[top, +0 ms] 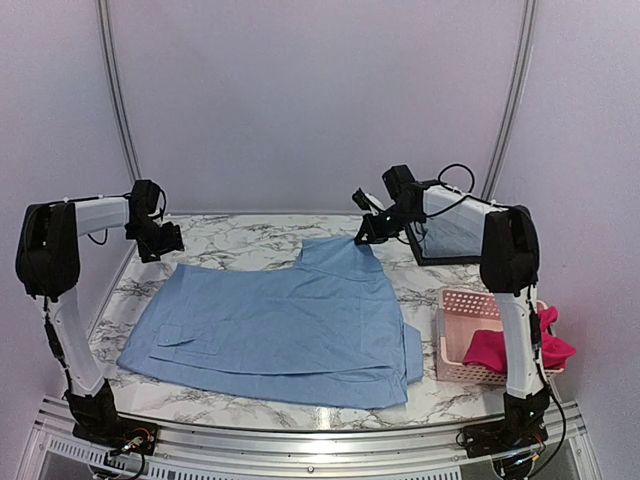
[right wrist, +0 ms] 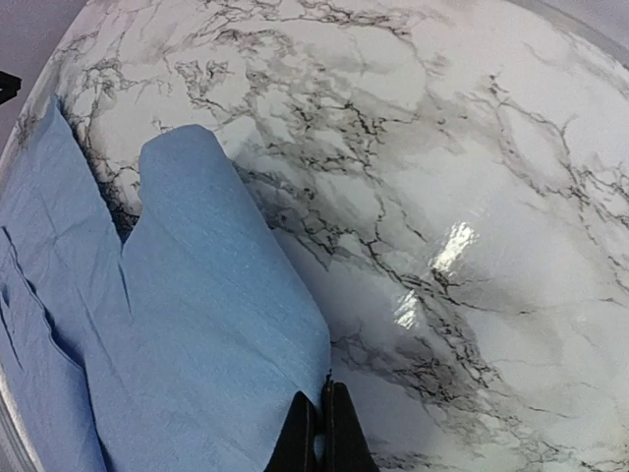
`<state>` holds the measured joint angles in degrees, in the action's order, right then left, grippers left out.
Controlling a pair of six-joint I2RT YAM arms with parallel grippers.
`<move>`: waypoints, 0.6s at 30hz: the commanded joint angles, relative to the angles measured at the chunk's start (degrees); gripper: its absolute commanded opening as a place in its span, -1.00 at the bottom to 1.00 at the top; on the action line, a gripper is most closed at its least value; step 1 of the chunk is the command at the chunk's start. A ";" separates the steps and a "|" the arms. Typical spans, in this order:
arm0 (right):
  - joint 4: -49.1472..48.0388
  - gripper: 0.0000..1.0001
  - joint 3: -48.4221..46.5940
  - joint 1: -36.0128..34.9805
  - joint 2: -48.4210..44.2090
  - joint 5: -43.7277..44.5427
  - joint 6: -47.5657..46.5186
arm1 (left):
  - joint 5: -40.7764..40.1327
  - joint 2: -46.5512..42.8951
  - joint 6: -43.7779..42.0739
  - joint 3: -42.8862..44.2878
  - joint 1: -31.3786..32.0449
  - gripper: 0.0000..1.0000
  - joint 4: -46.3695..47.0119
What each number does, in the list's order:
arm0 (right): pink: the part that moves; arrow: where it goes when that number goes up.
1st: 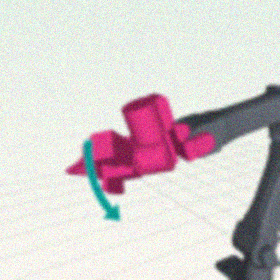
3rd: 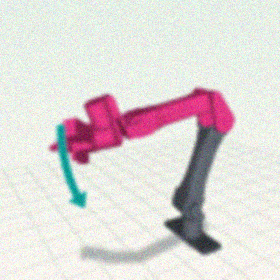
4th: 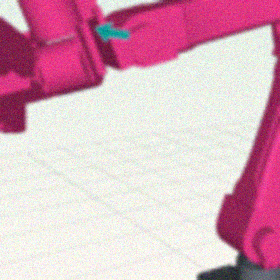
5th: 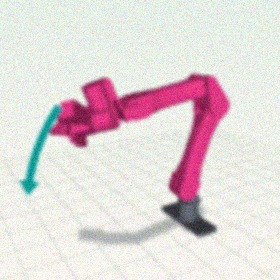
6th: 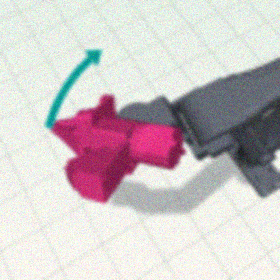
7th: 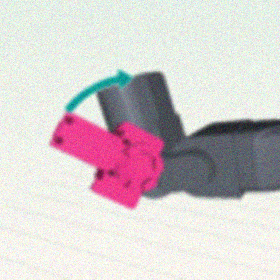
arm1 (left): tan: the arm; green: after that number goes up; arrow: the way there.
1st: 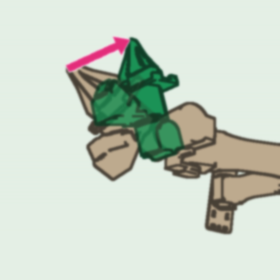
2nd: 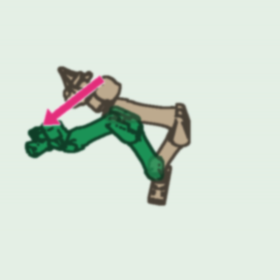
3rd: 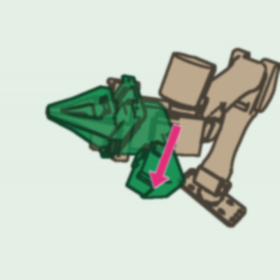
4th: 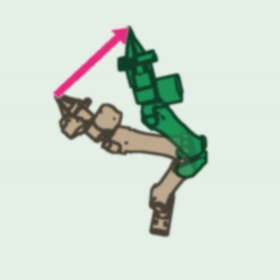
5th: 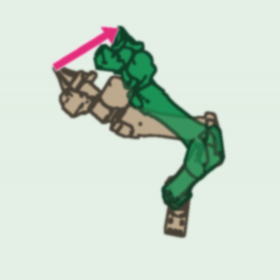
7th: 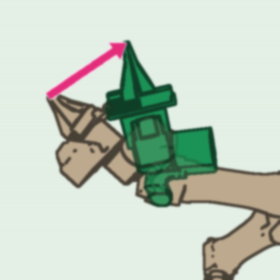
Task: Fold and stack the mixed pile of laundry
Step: Fold the 1/3-folded shirt at the center of the board.
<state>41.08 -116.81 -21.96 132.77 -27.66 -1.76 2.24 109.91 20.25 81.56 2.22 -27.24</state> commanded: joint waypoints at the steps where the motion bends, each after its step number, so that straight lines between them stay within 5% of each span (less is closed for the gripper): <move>1: -1.27 -1.00 -6.73 0.47 4.05 8.50 0.51 | 1.06 3.67 -7.54 3.94 0.33 0.53 -0.36; 9: -1.92 -1.00 -21.99 0.78 12.92 12.49 -0.23 | 3.35 4.72 -28.91 6.65 0.33 0.53 -0.19; 18: -3.28 -1.00 -18.35 0.29 11.55 8.96 -0.54 | 10.28 11.34 -44.74 13.53 0.34 0.37 -1.09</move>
<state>39.40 -135.96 -21.47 145.84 -17.76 -1.87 6.79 117.32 -15.94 92.31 2.57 -27.22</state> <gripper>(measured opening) 0.002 0.719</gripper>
